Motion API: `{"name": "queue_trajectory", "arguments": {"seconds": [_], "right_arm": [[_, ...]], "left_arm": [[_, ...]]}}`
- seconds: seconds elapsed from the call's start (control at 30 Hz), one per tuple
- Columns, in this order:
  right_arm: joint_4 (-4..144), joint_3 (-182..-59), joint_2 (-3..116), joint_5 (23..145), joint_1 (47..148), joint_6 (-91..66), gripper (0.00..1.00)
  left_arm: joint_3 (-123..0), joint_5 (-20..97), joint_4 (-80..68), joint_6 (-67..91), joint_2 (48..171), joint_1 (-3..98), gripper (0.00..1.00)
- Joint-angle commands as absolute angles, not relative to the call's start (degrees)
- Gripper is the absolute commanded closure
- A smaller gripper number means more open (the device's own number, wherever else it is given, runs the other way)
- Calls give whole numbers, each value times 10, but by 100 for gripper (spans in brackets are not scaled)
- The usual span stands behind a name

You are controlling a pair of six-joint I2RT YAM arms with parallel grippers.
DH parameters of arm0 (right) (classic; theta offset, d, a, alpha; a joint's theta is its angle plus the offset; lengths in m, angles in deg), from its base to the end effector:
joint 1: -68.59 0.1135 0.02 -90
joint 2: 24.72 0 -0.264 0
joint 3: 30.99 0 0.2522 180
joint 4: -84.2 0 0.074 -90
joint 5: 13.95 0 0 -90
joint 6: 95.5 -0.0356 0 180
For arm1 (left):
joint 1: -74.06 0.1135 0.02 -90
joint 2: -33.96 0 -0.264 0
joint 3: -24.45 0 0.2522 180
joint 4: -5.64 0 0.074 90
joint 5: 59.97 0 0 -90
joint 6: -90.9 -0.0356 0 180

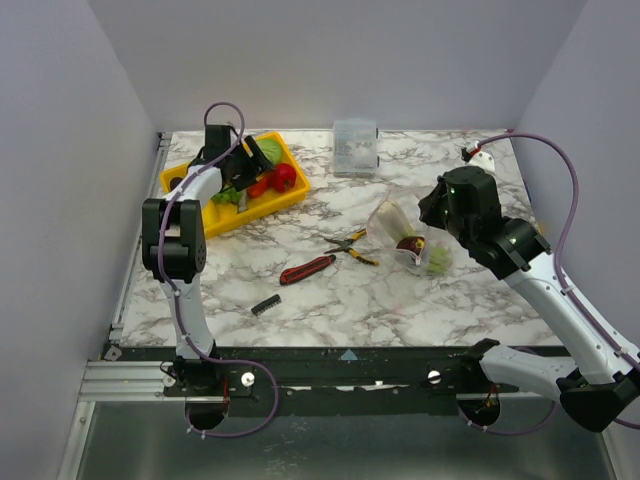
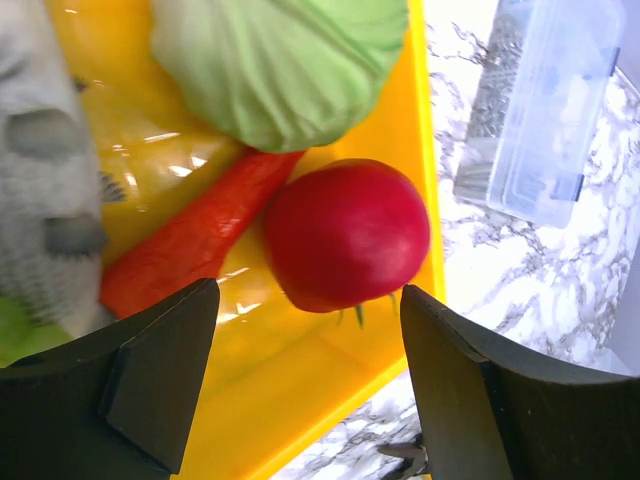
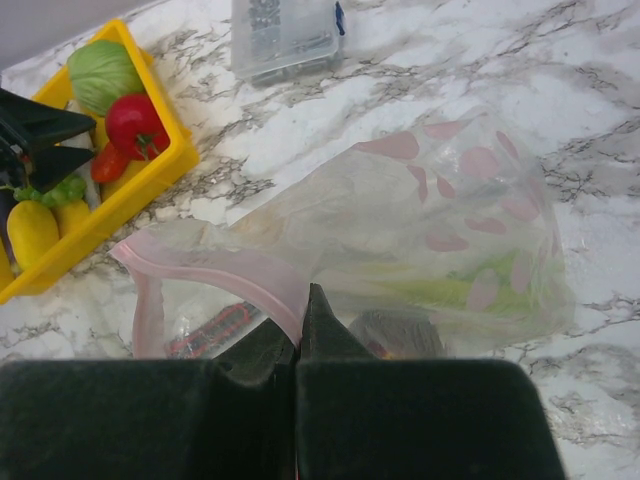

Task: Place the food in the zip-top bag and seal the zipper
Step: Pick up the fake vegetable from the bin.

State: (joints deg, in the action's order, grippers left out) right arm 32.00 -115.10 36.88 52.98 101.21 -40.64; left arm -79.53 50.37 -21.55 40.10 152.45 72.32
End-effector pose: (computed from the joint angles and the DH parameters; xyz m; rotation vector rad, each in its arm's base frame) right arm 0.1930 0.1069 0.3894 0.2873 2.0386 0.3157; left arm 0.4697 -0.0266 0.2109 -0.5779 2.2955 -0.7665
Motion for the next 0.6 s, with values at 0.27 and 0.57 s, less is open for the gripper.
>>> {"name": "queue_trajectory", "arguments": {"seconds": [0.27,0.57], "right_arm": [[319,-1163,362,529,1013,-414,100],[313,-1166,358,526,1013,-416,100]], "left_arm": [[-904,429,-272,496,1593,665,8],[-937,351,-342,562,1613,648,11]]}}
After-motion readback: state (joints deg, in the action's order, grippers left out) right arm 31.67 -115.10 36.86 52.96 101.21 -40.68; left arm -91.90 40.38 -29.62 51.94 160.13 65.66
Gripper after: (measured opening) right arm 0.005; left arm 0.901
